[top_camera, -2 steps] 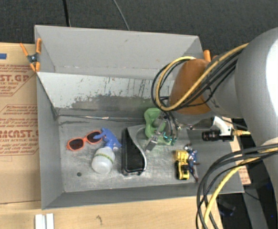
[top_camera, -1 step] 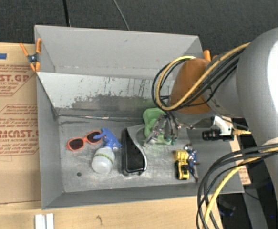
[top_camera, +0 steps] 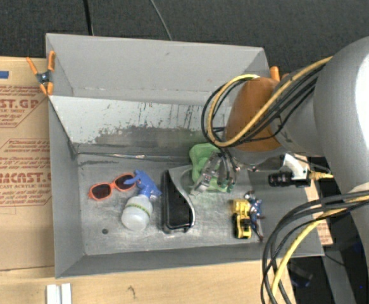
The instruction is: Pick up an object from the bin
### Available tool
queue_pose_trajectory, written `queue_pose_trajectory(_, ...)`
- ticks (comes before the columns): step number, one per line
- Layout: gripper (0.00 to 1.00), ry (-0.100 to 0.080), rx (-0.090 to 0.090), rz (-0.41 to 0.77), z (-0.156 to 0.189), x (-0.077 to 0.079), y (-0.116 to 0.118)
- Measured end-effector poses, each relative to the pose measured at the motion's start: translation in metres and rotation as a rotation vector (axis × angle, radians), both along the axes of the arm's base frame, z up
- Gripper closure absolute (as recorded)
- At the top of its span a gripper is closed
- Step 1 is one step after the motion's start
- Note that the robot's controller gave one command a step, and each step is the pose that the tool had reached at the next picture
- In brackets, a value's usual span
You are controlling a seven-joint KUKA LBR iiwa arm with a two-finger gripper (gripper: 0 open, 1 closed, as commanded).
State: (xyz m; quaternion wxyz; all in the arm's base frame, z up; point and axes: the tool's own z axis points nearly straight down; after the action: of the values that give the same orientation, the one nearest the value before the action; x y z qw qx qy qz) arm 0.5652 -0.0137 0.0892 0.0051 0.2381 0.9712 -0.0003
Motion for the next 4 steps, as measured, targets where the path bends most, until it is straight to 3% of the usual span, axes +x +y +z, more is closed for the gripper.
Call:
queue_pose_trajectory(1,1.0,0.01,0.003,-0.029,0.003,0.0,-0.002)
queue_pose_trajectory(2,0.0,0.009,0.003,-0.083,0.012,-0.004,-0.018)
queue_pose_trajectory(3,1.0,0.01,0.003,-0.082,0.012,-0.004,-0.018)
queue_pose_trajectory(4,0.0,0.011,0.002,-0.082,0.012,-0.004,-0.018)
